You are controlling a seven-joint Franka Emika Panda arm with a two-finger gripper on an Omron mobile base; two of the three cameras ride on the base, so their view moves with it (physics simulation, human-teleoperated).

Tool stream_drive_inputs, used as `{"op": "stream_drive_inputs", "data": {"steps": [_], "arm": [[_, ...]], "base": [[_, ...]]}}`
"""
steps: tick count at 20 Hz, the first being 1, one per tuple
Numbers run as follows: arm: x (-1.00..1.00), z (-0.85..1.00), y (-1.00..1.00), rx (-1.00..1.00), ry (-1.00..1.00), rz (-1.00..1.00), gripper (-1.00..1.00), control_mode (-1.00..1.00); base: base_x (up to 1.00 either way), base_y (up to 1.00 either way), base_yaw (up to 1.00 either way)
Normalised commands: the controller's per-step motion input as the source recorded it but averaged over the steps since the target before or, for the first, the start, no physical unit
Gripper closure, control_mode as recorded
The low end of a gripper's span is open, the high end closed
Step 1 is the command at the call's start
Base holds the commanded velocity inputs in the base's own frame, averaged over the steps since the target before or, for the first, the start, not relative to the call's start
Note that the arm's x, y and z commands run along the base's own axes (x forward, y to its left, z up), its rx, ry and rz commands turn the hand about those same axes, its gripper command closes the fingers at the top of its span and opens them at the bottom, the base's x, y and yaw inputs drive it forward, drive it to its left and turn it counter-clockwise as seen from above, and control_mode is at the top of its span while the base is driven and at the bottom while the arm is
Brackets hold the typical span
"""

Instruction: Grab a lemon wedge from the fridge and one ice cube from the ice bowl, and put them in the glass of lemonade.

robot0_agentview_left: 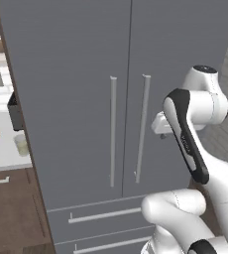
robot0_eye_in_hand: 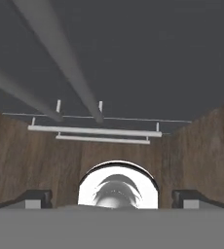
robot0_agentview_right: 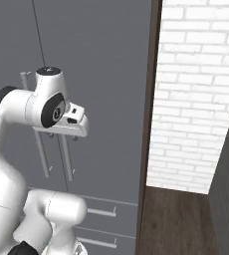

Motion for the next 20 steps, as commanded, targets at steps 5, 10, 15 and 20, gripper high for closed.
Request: {"op": "stream_drive_inputs", "data": {"steps": [5, 10, 15, 20], "arm": [[-0.16, -0.07, 0.0, 0.0, 0.02, 0.0, -1.0, -1.0], [0.0, 0.0, 0.0, 0.0, 0.0, 0.0, -1.0, 1.0], [0.0, 0.0, 0.0, 0.0, 0.0, 0.0, -1.0, 1.0], [0.0, 0.0, 0.0, 0.0, 0.0, 0.0, -1.0, 1.0]], "base": [[0.0, 0.0, 0.0], [-0.26, 0.38, -0.03], [-0.45, 1.0, 0.0], [-0.2, 1.0, 0.0]]}}
